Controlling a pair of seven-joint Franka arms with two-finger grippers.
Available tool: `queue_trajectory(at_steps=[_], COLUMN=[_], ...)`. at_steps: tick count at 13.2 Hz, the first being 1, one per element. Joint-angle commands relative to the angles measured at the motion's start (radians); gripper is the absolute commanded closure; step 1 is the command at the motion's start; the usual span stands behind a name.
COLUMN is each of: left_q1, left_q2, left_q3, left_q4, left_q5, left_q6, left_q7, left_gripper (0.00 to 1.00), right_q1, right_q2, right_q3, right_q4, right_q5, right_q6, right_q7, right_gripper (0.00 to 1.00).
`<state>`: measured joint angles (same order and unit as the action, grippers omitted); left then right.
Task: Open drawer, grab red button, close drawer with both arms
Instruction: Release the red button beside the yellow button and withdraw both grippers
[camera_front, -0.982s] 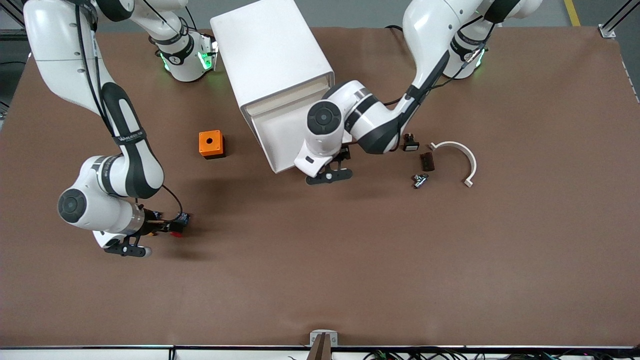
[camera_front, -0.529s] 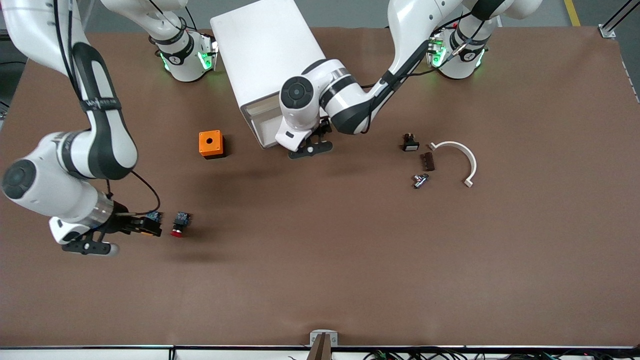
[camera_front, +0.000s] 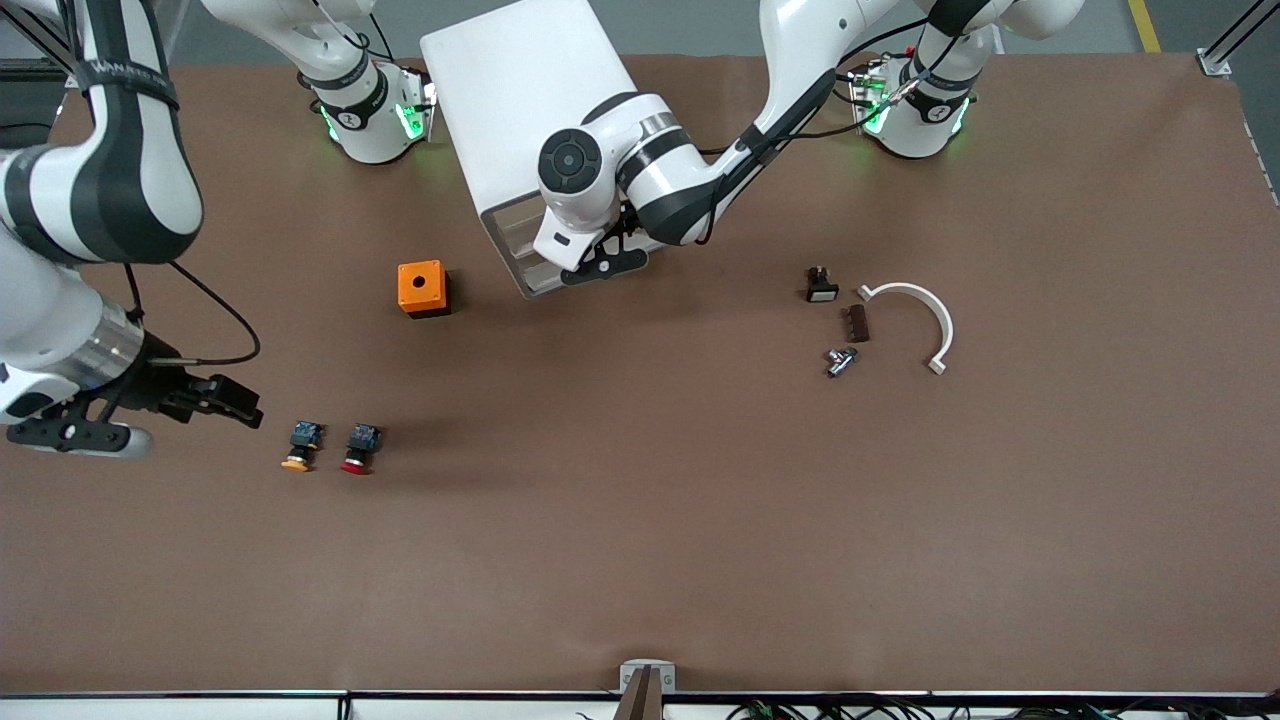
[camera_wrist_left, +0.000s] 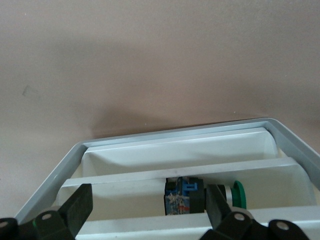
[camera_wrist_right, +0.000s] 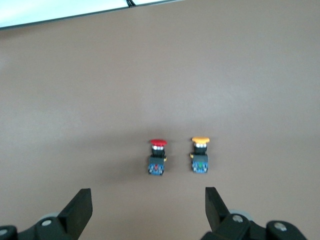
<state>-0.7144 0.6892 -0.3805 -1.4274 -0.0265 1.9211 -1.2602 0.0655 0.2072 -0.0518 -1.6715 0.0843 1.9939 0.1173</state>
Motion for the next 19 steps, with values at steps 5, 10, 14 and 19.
queue_trajectory(at_steps=[5,10,14,19], left_q1=[0.143,0.447,0.625,0.763], left_q2=[-0.078,-0.278,-0.42,-0.532], left_q3=[0.011,0.012,0.012,0.012], left_q4=[0.008,0.01,0.012,0.027], left_q5=[-0.044,-0.033,-0.016,0.108], left_q6=[-0.085,-0.217,-0.226,-0.336], left_q7=[-0.013,0.033,0.201,0.514], left_gripper=[0.0,0.0,0.0,0.0], right_q1=[-0.012,-0.019,-0.023,-0.032], right_q2=[-0.192,-0.27,-0.279,-0.282], right_q3=[0.016,0.015,0.01,0.009], right_q4=[-0.03,-0.033,-0.028,-0.027], right_q5=[-0.018,-0.018,-0.018,-0.018], right_q6=[-0.133,-0.204,-0.225,-0.25], right_q7=[0.047,0.047,0.045,0.045], right_gripper=[0.0,0.0,0.0,0.0])
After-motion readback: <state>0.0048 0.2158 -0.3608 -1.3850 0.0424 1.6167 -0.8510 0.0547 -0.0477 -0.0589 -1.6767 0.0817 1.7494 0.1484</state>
